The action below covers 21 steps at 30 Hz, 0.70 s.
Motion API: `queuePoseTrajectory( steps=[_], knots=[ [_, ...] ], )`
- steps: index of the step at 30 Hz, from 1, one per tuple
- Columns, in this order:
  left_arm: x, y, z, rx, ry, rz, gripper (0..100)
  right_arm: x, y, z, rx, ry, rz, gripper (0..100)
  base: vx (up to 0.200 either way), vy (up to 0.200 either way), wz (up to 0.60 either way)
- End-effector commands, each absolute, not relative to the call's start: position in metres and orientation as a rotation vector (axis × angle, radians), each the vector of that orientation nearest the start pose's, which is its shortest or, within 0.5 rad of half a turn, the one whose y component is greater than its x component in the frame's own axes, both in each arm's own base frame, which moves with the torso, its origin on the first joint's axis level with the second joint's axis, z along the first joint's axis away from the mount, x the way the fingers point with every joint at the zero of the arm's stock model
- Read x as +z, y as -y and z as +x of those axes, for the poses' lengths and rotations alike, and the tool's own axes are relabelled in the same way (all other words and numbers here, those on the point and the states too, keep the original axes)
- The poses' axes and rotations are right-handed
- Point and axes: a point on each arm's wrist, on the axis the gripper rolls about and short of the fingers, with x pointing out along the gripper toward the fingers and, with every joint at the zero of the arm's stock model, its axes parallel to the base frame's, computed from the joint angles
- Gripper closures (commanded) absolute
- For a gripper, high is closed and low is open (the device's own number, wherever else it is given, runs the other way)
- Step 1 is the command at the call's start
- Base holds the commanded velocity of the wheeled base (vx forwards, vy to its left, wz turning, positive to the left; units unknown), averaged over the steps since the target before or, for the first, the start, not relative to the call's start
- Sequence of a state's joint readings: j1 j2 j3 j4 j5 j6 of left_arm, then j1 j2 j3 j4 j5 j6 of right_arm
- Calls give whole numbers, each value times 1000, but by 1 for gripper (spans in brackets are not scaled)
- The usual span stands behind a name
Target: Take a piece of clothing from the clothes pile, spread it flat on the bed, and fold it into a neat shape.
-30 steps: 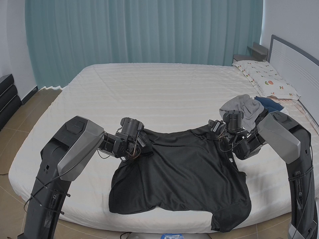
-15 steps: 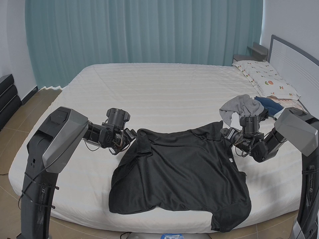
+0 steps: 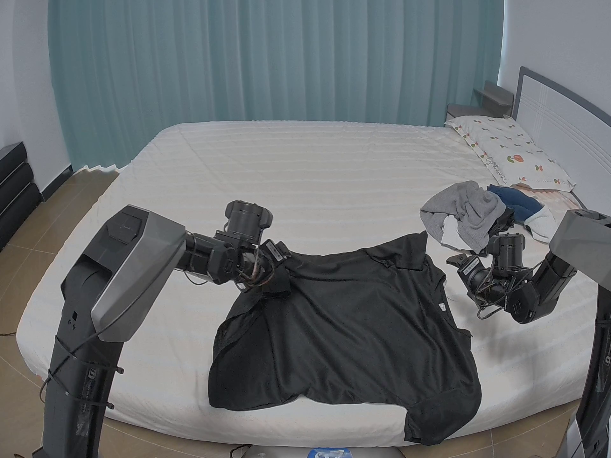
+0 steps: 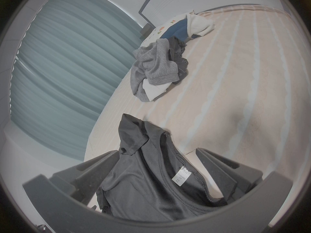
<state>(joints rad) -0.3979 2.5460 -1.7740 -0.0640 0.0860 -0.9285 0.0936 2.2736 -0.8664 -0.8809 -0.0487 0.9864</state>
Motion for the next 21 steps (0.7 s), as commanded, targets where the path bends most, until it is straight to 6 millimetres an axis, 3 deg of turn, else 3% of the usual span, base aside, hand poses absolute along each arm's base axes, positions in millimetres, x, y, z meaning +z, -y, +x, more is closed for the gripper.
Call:
queuePoseTrajectory(
  steps=[1, 7, 12, 21],
  knots=[
    [24, 228, 453, 28, -776, -662, 0, 3, -37, 384, -229, -523, 938, 0, 0, 0, 0],
    [16, 245, 445, 26, -792, -630, 0, -6, -37, 385, -230, -520, 942, 0, 0, 0, 0],
    [0, 254, 450, 34, -786, -618, 0, -10, -37, 385, -240, -520, 971, 0, 0, 0, 0],
    [4, 254, 455, 54, -768, -618, 0, -10, -36, 386, -244, -515, 988, 0, 0, 0, 0]
  ],
)
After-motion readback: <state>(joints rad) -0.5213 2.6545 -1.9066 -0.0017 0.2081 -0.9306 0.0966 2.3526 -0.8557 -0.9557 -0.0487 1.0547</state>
